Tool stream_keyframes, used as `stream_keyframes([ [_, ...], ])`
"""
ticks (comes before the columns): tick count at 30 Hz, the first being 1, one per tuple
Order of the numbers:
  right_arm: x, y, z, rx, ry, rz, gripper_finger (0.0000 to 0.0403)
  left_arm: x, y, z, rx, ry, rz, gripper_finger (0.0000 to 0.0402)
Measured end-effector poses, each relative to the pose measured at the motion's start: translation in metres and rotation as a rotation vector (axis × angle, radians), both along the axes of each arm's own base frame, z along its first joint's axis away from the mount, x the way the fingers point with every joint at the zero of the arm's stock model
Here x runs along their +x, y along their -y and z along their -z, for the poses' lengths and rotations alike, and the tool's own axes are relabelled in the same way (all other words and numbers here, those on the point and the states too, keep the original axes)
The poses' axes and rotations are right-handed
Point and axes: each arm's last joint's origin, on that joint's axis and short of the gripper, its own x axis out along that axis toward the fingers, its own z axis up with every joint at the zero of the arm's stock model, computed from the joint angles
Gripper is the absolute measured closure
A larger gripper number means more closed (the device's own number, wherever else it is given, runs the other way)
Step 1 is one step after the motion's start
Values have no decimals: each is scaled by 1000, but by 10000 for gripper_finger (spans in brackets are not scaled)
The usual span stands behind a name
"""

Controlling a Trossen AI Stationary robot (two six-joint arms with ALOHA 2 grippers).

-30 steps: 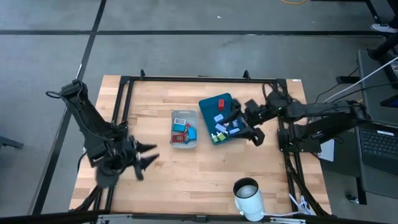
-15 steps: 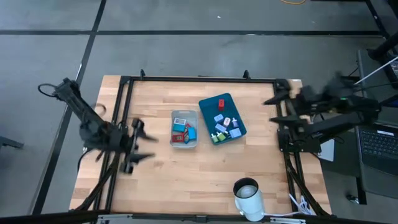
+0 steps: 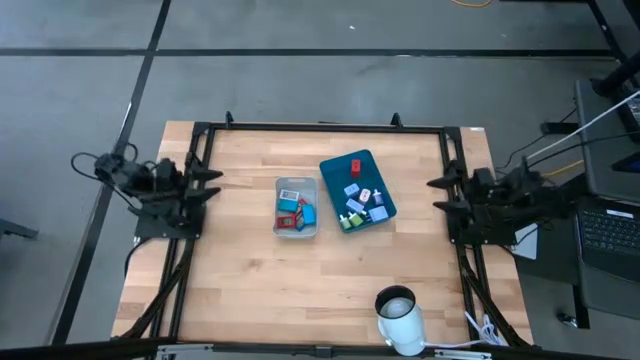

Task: Pick & Place Office items
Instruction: Return to Home Position

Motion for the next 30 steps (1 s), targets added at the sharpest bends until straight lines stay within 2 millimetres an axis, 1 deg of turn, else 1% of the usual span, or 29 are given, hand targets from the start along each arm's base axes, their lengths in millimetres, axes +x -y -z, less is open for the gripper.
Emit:
stream_keyframes([
  [3,7,-2,16,0,-41,-13,115,11,4,23,7,-49,-82,193],
  [5,10,-2,18,-13,-37,-13,115,15,6,29,9,-49,-114,194],
  [6,13,-2,23,-16,-52,-7,115,17,6,34,13,-59,-134,194],
  [8,17,-3,37,-25,-92,-6,115,22,9,47,26,-92,-152,194],
  [11,25,-5,51,-10,-76,-25,115,28,12,65,18,-114,-169,192],
  [15,35,-7,77,-5,-55,-43,115,37,17,100,-24,-114,-182,194],
  [16,37,-8,83,2,-51,-46,115,38,17,104,-37,-133,-177,194],
  [18,39,-8,95,10,-116,-52,115,39,18,110,-60,-172,-185,193],
  [24,39,-9,96,-15,-133,-83,115,39,19,110,-25,-189,-200,193],
  [27,39,-10,97,-21,-144,-94,115,40,21,110,-25,-182,-126,193],
  [30,39,-10,97,-59,-142,-90,115,41,22,111,-68,-183,-75,192],
])
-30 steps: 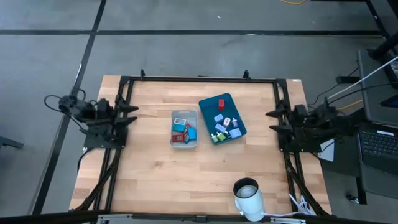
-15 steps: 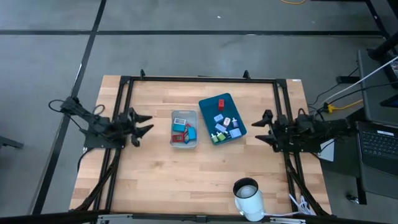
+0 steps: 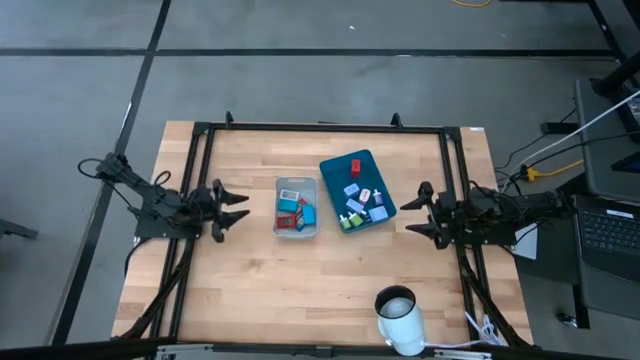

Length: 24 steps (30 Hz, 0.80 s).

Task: Pick & Place Office items
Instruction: Return to Home Position

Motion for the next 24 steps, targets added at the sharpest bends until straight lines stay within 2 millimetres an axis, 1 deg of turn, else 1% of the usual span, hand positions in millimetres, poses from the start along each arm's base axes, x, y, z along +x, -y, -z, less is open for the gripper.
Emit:
stream_keyframes([
  [6,0,0,0,-8,1,0,114,1,2,0,-36,3,74,194],
  [15,0,0,0,-11,2,0,114,1,2,0,-36,4,79,194],
  [18,0,0,0,-10,5,-3,114,-2,1,-4,-63,54,82,192],
  [22,-2,-3,-4,-2,44,-34,114,-1,-7,-10,-95,125,21,193],
  [24,-2,-4,-3,-3,40,-48,114,0,-11,-10,-89,123,-27,194],
])
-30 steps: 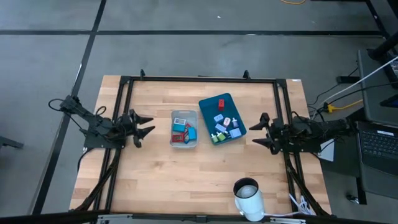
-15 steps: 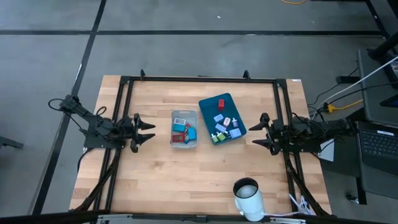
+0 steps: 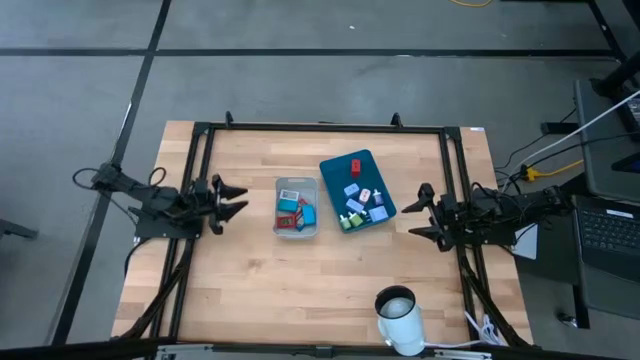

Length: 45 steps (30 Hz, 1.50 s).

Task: Pick & Place Office items
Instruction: Return to Home Position

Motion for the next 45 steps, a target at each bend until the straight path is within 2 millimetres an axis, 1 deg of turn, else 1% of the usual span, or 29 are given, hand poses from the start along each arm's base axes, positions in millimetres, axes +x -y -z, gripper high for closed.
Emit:
stream_keyframes([
  [5,0,0,1,-2,-8,7,114,1,-10,1,1,-6,-121,192],
  [9,0,1,1,-2,-10,12,114,2,-16,0,1,-6,-185,193],
  [15,1,6,1,-2,-10,62,115,1,-28,0,1,-6,-312,192],
  [18,1,8,1,-2,-12,90,115,1,-30,0,-1,-6,-357,193],
  [45,2,8,1,-2,-11,95,115,1,-28,1,-3,-7,-344,193],
])
